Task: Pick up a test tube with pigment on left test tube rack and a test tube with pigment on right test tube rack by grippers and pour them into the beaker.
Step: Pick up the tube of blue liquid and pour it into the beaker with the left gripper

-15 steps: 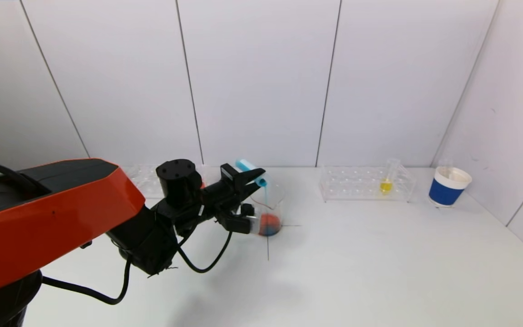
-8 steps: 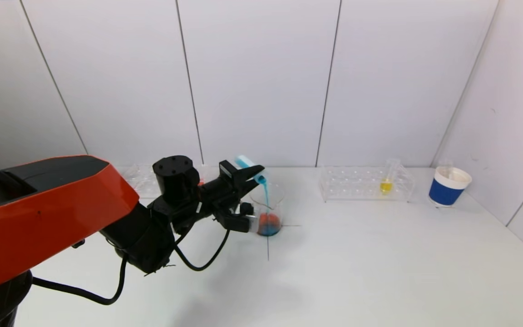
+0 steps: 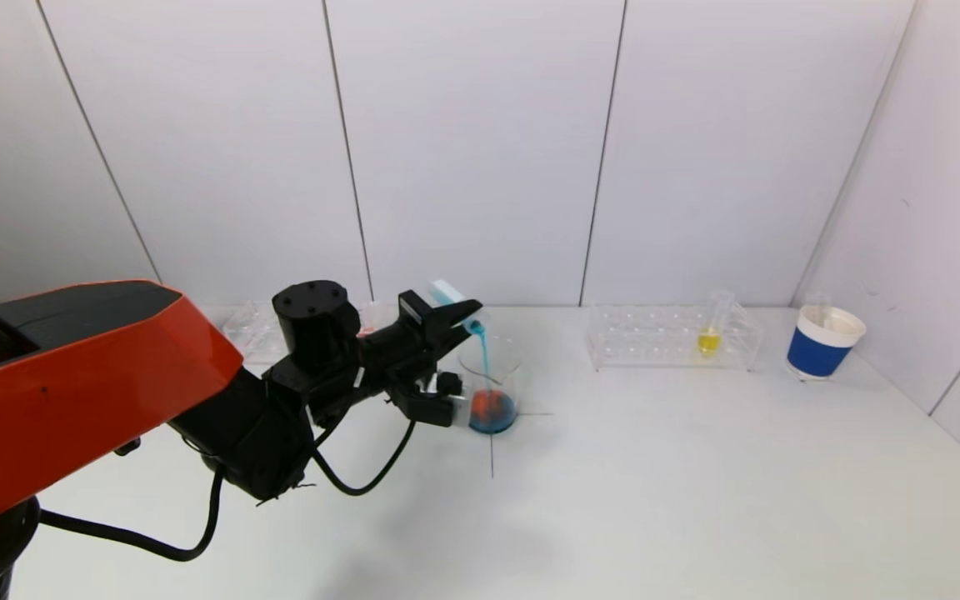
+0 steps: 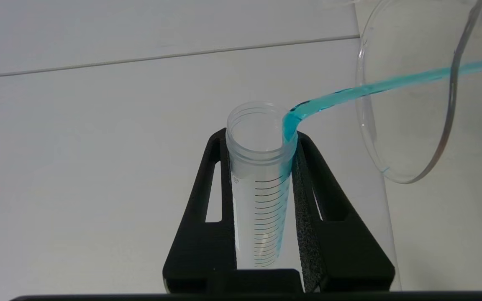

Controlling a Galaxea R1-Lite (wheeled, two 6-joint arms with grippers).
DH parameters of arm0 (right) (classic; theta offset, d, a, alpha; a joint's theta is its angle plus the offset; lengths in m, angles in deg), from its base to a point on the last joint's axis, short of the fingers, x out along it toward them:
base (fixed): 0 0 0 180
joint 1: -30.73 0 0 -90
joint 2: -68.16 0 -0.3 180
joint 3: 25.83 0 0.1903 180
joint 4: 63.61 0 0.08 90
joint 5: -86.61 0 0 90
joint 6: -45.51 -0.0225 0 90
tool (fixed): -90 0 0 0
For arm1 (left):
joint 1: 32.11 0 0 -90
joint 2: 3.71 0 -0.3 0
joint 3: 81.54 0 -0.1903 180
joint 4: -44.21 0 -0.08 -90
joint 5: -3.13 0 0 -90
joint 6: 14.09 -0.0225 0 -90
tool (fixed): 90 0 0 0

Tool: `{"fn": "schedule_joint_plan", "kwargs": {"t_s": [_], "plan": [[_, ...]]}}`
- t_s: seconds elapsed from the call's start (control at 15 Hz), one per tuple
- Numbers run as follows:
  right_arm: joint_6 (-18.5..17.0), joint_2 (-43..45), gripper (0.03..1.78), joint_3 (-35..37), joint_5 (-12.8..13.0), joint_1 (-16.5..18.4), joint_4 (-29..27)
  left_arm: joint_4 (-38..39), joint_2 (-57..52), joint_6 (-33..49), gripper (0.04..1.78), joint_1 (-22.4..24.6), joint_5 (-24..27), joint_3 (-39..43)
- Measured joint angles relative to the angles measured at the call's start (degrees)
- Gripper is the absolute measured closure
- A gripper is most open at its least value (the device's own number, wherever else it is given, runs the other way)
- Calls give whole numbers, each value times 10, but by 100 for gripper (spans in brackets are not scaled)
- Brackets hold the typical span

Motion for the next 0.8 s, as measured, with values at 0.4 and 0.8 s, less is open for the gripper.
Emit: {"fn": "schedule_joint_plan", "kwargs": {"t_s": [0.4,0.8], "plan": [[0,0,4,0,0,0,0,-17,-12,-27,140,0,-9,0],[0,0,4,0,0,0,0,-38,-24,-51,140,-2,-10,-5]]}}
